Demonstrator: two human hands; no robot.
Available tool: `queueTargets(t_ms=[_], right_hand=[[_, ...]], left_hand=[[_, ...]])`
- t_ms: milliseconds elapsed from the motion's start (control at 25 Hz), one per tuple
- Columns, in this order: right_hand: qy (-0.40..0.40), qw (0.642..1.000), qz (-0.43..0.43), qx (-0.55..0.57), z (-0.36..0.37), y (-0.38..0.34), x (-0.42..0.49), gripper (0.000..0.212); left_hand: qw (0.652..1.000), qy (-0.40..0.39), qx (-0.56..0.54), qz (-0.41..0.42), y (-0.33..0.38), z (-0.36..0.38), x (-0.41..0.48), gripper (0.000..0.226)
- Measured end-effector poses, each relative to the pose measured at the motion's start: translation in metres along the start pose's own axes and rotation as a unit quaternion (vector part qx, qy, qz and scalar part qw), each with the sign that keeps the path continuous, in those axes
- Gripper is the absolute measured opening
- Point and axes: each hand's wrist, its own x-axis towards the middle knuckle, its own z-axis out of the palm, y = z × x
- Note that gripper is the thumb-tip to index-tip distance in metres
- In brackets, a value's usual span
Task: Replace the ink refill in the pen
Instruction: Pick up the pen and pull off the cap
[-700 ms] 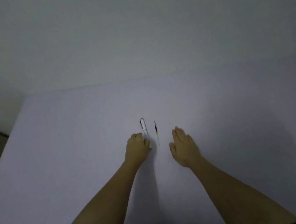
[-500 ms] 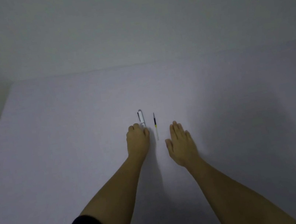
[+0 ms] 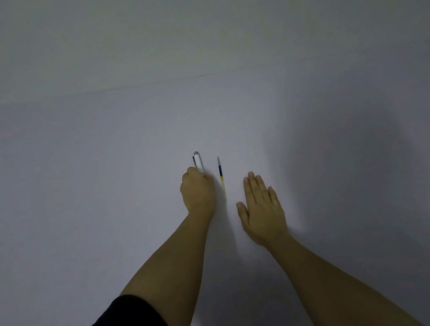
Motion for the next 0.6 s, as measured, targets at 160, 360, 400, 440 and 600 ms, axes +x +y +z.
queueTargets(t_ms=[160,360,400,440,600], right_hand=[[-0.031,0.998,-0.006,0.059,-0.011,0.001,0.005,0.057],[0.014,0.907,0.111,0.407,-0.067,-0.017,0.016,0.033],[0.01,0.89,0.11,0.443,-0.076,-0.022,0.016,0.029],[0.009,0.876,0.1,0.472,-0.083,-0.027,0.014,0.025],[0.045,0.82,0.092,0.563,-0.1,-0.04,0.002,0.01]], left_hand=[[0.995,0.002,-0.069,0.075,-0.005,-0.016,-0.01,0.016],[0.963,-0.055,-0.114,0.239,-0.024,-0.041,-0.04,0.01],[0.955,-0.057,-0.111,0.269,-0.027,-0.046,-0.046,0.01],[0.948,-0.063,-0.109,0.291,-0.029,-0.051,-0.051,0.01],[0.937,-0.054,-0.099,0.329,-0.033,-0.061,-0.061,0.018]])
